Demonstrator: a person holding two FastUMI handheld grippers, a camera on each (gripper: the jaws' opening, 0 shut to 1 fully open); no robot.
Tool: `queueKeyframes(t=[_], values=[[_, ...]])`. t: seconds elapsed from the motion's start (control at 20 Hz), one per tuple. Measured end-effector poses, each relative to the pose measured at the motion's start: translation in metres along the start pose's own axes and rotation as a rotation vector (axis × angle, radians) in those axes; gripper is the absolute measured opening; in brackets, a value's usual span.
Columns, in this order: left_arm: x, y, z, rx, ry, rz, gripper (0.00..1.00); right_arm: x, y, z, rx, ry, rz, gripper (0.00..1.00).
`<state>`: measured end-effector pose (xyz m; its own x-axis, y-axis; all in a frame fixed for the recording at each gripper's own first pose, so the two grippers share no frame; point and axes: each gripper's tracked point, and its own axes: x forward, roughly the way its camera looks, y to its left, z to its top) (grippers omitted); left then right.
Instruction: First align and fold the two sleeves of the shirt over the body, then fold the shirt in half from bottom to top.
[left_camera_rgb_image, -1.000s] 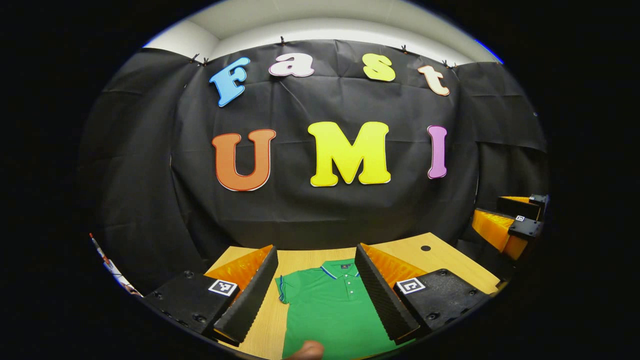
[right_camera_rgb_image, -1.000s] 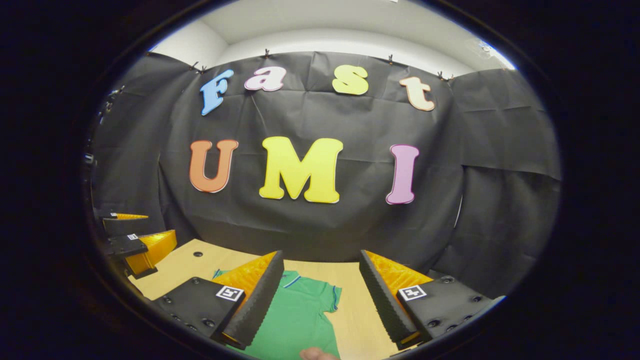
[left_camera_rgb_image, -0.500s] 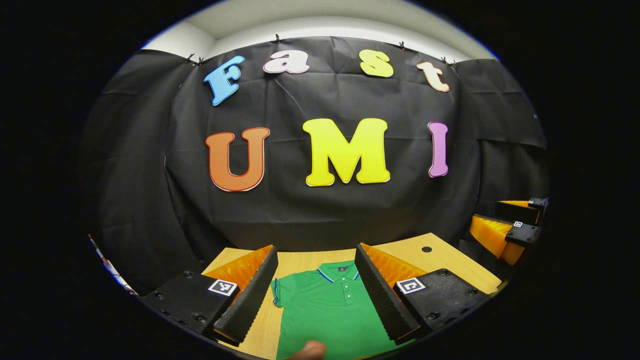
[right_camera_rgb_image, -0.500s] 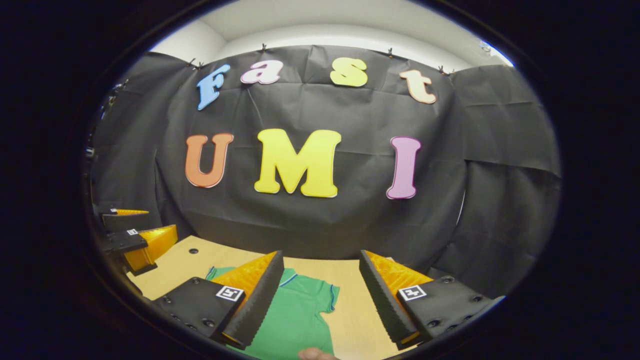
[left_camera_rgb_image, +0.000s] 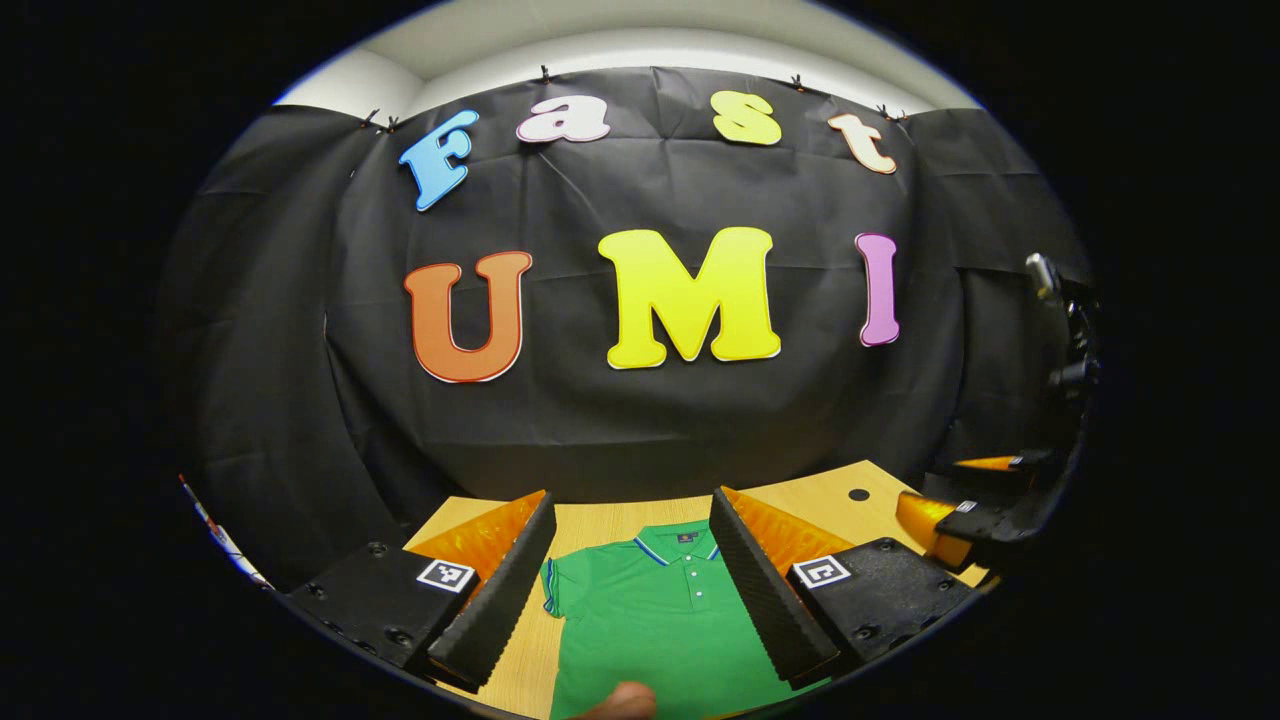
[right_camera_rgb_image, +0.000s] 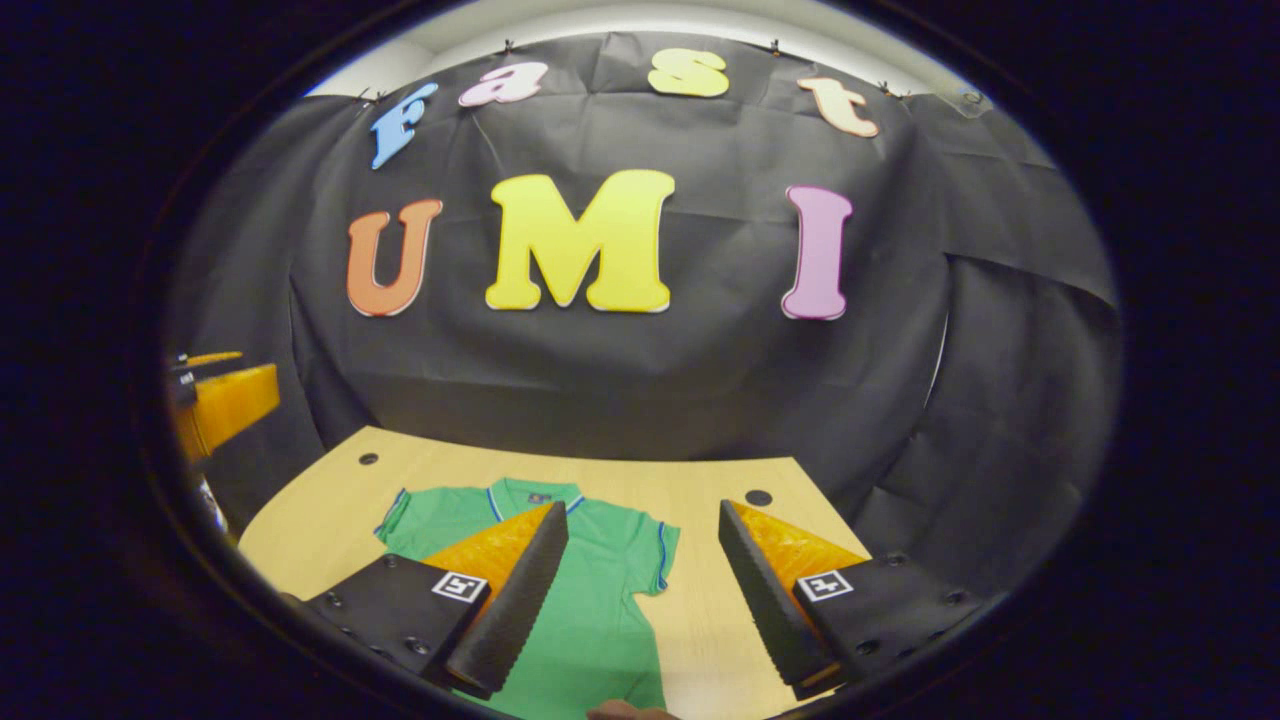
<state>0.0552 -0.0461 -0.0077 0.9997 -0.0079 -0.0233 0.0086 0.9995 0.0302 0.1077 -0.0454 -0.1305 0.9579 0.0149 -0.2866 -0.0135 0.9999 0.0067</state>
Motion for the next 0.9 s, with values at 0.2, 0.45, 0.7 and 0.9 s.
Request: queueKeyframes(t=[0.2,0.45,0.7,0.9], values=[[0.002,-0.004,-0.001,-0.001,0.014,0.029,1.00,0.047,-0.010,-0.044,-0.014,0.110,0.016,0.96],[0.001,-0.006,0.004,-0.024,0.008,0.062,0.99,0.106,-0.015,-0.087,-0.002,0.232,0.037,0.96],[0.000,0.000,-0.011,-0.004,0.053,0.124,1.00,0.174,-0.029,-0.122,-0.035,0.326,-0.029,0.95],[-0.009,0.004,-0.032,-0.008,0.111,0.159,0.99,0.220,-0.034,-0.150,-0.069,0.395,-0.052,0.96]])
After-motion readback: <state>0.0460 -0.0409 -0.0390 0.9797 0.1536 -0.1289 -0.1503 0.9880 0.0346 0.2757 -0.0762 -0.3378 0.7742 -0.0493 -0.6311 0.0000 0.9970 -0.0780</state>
